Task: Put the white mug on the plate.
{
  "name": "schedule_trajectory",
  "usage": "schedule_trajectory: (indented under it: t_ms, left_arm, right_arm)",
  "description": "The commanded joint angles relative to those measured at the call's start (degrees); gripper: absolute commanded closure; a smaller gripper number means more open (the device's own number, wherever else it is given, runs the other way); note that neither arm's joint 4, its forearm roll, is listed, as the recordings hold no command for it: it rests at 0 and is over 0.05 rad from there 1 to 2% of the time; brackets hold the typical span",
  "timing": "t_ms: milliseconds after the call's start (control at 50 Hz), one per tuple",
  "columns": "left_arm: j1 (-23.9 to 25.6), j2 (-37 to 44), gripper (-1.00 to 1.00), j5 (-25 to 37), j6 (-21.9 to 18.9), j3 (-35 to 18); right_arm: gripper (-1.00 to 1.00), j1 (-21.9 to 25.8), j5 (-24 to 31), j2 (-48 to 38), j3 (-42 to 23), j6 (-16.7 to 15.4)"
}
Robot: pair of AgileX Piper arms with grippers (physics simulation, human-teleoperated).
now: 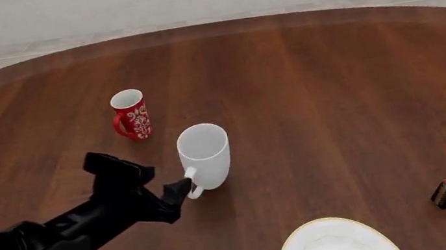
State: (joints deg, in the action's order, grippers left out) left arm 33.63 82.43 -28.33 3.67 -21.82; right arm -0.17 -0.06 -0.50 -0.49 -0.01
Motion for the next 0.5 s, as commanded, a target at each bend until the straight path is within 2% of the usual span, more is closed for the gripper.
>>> schedule_trajectory:
  t_ms: [20, 500]
  left_arm:
    - [0.0, 2.6, -1.0, -1.5, 1.2, -0.6]
    - [1.1, 7.8, -1.0, -4.3, 3.3, -2.1]
  right_arm:
    - [-1.0, 0.2, -0.3, -0.4, 0.1, 0.0]
    - [-1.0, 0.2, -0.3, -0.3, 0.1, 0.0]
